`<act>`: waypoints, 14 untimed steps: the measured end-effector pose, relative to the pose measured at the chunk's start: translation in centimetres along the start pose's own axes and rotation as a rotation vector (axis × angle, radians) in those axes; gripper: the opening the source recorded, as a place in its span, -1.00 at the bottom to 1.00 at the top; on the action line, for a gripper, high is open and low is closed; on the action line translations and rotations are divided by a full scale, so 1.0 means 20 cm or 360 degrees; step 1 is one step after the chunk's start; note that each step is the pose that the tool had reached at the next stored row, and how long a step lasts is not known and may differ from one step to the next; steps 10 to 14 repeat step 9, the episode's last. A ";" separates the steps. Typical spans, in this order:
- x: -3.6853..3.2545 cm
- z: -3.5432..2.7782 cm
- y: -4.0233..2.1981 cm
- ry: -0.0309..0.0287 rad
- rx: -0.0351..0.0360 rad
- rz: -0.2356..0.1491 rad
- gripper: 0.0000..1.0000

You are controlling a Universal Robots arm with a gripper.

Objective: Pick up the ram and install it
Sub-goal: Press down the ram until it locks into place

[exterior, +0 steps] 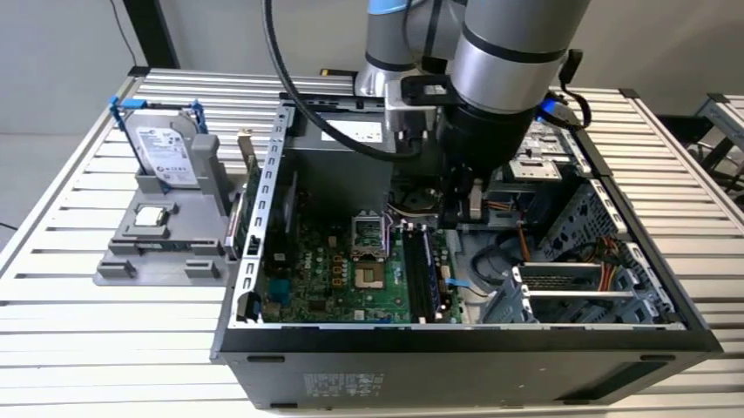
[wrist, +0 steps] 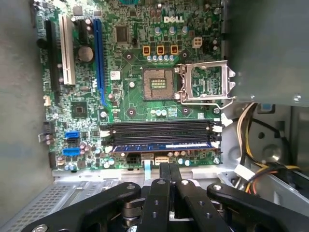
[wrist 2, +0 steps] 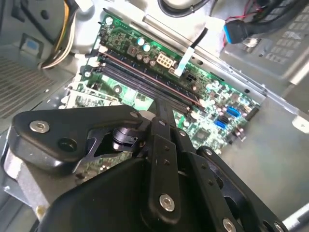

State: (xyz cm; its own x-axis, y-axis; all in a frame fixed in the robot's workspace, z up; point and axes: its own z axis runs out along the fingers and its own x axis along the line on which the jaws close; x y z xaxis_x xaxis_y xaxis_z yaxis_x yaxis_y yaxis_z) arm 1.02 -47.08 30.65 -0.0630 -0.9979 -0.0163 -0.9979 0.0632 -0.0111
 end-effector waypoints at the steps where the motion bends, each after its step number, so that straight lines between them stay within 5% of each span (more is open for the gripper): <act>1: 0.000 -0.018 0.000 -0.00002 0.0000 0.0000 -1.00; 14: -0.001 -0.045 -0.001 -0.00001 0.0000 0.0000 -1.00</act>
